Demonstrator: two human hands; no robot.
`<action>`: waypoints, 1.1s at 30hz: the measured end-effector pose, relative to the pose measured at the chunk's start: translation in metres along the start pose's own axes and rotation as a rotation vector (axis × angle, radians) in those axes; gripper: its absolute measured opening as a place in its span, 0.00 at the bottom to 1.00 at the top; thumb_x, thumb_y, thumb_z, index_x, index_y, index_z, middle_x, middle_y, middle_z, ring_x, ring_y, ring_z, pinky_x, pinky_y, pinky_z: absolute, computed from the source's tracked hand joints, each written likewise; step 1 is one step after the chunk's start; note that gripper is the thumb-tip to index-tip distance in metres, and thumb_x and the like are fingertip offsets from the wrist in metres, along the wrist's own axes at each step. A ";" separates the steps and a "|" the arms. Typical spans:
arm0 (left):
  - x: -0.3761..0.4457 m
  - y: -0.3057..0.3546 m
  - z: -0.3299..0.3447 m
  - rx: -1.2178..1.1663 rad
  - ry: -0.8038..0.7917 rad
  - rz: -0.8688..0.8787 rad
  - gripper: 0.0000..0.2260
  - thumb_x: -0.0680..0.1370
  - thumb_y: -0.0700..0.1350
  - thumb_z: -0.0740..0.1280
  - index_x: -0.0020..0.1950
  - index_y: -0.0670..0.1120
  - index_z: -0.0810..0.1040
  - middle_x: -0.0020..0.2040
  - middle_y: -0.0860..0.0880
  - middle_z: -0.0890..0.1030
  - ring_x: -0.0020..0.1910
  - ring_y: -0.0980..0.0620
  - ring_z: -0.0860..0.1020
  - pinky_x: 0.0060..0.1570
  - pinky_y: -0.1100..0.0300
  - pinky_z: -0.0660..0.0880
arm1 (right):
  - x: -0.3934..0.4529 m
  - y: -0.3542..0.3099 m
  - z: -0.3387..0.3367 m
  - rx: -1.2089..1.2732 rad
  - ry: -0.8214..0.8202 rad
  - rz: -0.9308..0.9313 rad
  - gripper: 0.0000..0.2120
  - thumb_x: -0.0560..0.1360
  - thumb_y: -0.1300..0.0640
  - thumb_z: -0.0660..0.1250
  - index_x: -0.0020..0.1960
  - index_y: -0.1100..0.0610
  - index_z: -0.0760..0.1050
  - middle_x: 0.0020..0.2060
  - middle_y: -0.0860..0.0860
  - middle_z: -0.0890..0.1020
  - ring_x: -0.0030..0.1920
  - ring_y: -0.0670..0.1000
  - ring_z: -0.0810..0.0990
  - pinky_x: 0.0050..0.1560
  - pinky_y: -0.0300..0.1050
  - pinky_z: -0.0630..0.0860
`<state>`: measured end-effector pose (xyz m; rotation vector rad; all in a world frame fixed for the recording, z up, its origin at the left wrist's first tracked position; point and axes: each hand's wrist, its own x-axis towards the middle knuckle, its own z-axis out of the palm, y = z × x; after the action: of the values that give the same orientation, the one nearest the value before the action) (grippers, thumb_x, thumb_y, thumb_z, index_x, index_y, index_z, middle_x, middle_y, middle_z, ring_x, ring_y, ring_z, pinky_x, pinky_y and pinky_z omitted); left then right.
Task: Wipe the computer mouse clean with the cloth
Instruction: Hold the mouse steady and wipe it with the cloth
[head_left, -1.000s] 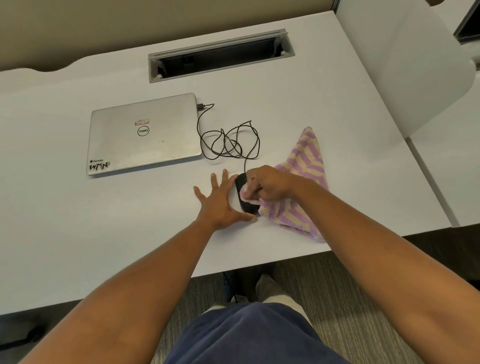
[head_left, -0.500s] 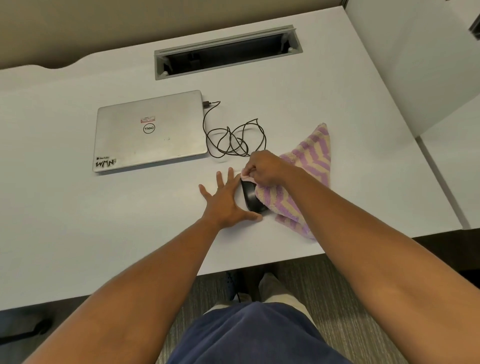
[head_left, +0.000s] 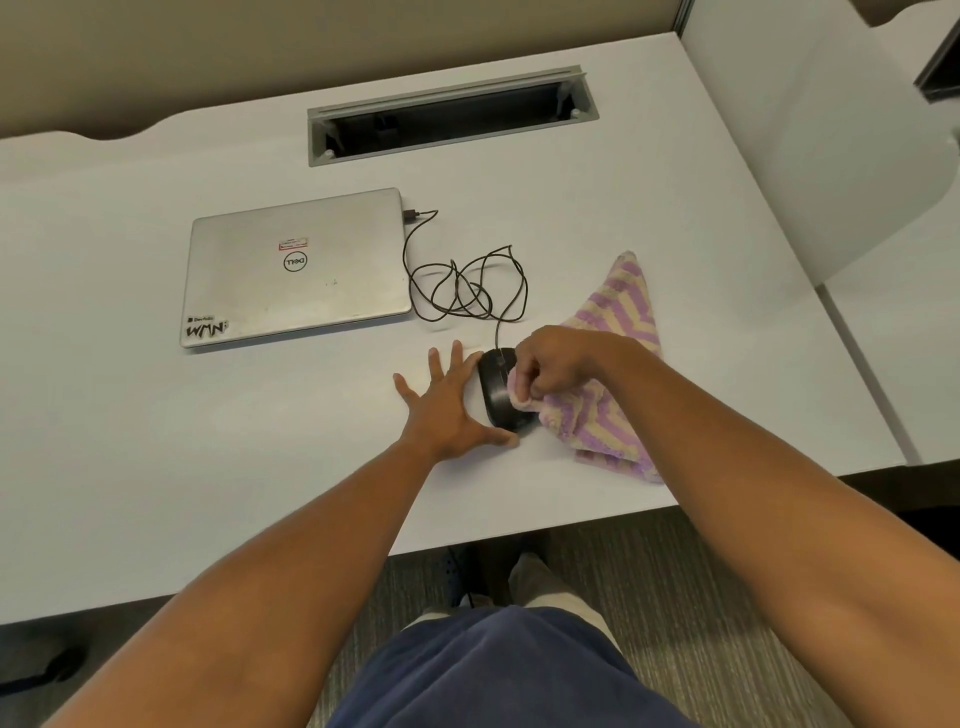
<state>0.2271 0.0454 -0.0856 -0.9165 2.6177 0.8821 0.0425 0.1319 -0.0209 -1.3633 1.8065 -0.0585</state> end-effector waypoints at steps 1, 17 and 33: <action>0.000 0.000 0.000 0.006 -0.003 0.000 0.58 0.59 0.72 0.75 0.81 0.56 0.49 0.82 0.53 0.43 0.79 0.49 0.35 0.69 0.31 0.30 | -0.001 0.004 0.000 0.039 0.061 0.010 0.10 0.71 0.64 0.69 0.48 0.53 0.84 0.44 0.42 0.78 0.51 0.47 0.77 0.50 0.40 0.73; 0.001 -0.001 0.001 -0.040 0.003 0.013 0.58 0.58 0.73 0.74 0.81 0.61 0.48 0.82 0.53 0.44 0.80 0.48 0.35 0.69 0.29 0.31 | 0.011 -0.024 0.016 -0.015 0.195 -0.155 0.10 0.77 0.58 0.65 0.55 0.57 0.83 0.52 0.53 0.81 0.54 0.51 0.77 0.53 0.42 0.73; -0.002 0.004 -0.004 0.029 -0.039 -0.030 0.62 0.57 0.76 0.73 0.81 0.59 0.44 0.82 0.53 0.40 0.79 0.48 0.34 0.70 0.28 0.34 | -0.031 0.018 -0.005 0.172 0.144 0.065 0.11 0.70 0.64 0.67 0.47 0.54 0.84 0.45 0.44 0.80 0.50 0.46 0.77 0.42 0.35 0.70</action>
<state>0.2264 0.0469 -0.0798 -0.9187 2.5703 0.8435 0.0268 0.1620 -0.0084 -1.2046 1.9162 -0.2781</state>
